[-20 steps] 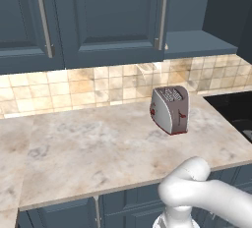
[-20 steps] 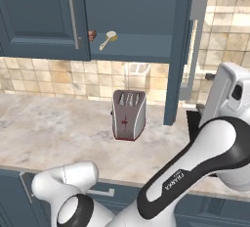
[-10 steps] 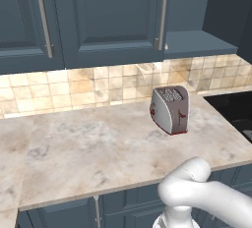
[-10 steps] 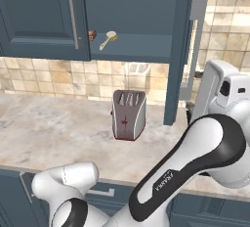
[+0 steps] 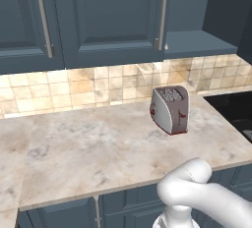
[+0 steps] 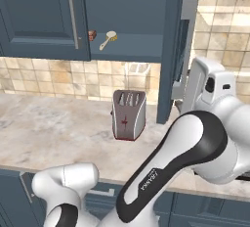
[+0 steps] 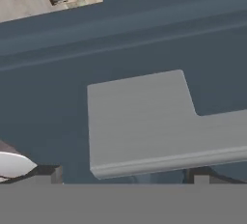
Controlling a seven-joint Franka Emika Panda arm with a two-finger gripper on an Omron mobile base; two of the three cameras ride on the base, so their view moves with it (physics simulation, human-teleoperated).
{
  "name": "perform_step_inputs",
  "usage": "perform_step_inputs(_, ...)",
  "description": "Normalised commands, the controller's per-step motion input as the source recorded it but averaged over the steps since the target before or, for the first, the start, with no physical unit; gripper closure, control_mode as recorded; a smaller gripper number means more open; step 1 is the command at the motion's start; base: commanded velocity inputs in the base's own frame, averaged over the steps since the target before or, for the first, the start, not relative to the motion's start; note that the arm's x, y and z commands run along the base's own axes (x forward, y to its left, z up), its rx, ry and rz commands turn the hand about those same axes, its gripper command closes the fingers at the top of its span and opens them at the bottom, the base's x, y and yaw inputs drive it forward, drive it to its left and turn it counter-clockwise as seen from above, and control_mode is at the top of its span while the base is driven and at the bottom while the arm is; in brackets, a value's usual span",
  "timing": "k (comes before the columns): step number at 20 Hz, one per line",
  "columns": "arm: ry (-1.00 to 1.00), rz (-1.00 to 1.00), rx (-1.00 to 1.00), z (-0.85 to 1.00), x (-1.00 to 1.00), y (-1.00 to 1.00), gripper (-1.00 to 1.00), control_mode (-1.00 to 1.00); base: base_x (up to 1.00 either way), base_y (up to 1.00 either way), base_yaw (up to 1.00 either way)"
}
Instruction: Pick up the dish brush and bar soap from the sink, and place them back in the cabinet, and close the cabinet doors.
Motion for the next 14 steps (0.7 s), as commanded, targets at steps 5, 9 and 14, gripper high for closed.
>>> perform_step_inputs(5,0.00,0.00,0.00,0.05,-0.07,0.29,-1.00,-1.00,0.00,0.00,0.00)
perform_step_inputs(9,0.00,0.00,0.00,0.07,-0.07,0.29,-1.00,-1.00,0.00,0.00,0.00)
perform_step_inputs(14,0.00,0.00,0.00,0.08,-0.02,0.38,-1.00,-1.00,0.00,0.00,0.00)
